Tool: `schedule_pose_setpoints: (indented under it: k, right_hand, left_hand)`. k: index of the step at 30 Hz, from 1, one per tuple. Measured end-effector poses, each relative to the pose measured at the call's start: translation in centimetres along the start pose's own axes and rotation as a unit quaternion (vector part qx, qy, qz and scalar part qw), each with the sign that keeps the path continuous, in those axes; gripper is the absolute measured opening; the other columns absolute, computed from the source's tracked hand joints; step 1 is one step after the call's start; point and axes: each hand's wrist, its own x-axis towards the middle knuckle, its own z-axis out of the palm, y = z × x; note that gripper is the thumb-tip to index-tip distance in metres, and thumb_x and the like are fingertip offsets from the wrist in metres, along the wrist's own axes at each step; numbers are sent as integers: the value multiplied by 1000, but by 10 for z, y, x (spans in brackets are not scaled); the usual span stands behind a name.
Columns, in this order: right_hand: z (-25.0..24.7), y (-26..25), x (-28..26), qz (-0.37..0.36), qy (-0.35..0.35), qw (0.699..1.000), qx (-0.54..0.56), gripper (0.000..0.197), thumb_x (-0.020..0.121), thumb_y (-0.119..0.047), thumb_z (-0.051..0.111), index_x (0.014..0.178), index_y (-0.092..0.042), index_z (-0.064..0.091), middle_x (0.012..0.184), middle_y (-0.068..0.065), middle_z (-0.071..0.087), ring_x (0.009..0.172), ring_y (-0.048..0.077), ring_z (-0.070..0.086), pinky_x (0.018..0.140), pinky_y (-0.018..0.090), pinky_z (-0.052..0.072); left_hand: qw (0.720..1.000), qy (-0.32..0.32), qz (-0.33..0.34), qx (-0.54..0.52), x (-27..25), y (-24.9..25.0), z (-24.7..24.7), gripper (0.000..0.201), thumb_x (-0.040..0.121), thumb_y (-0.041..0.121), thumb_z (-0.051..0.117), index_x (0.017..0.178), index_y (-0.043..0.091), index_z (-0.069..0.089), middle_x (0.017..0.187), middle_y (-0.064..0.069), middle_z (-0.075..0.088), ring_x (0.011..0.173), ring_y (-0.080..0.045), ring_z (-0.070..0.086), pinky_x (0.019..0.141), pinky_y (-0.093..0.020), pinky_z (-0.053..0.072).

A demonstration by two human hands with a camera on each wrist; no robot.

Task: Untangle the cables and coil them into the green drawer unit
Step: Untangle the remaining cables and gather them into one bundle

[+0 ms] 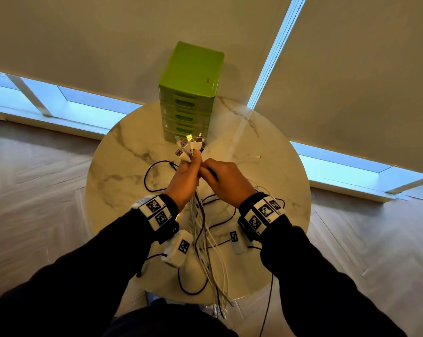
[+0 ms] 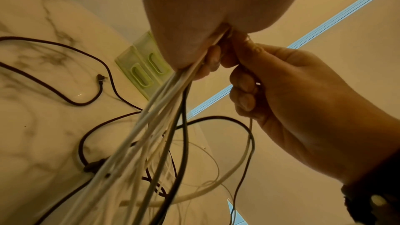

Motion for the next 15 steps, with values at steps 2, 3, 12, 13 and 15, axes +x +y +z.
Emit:
schedule_pose_setpoints:
  k: [2,3,12,13,15]
  right_hand:
    - [-4,0,-4,21,-29,999,19,31,103,-38,51,95,-14,69,77,-5,67,66,12,59,64,33,48]
    - [-5,0,-7,35,-48,998,35,34,103,-42,50,91,-15,68,71,-8,63,61,10,57,62,31,48]
    - [20,42,-50,176,-150,950,209,50,107,-46,36,77,-13,61,60,-8,58,59,8,55,70,22,46]
    - [23,49,-54,182,-167,953,173,50,106,-47,35,75,-17,60,60,-8,58,60,9,56,77,24,46]
    - [24,66,-62,195,-218,955,45,50,107,-50,27,74,-26,55,63,-8,57,65,5,55,99,35,37]
  left_hand:
    - [1000,12,0,-12,0,1,-2,51,105,55,29,87,11,49,58,6,41,55,-9,39,59,-27,35]
    - [1000,22,-1,-22,0,3,-3,50,105,54,29,86,12,49,56,6,39,54,-10,38,57,-28,34]
    - [983,85,23,-159,22,20,-27,49,106,49,32,115,5,53,67,3,42,64,-17,62,73,-45,59]
    - [982,87,27,-168,23,24,-30,49,106,51,33,108,6,53,65,4,39,59,-16,57,66,-42,58]
    - [979,99,40,-173,26,38,-40,45,105,52,32,82,17,46,62,5,32,50,-11,39,52,-31,46]
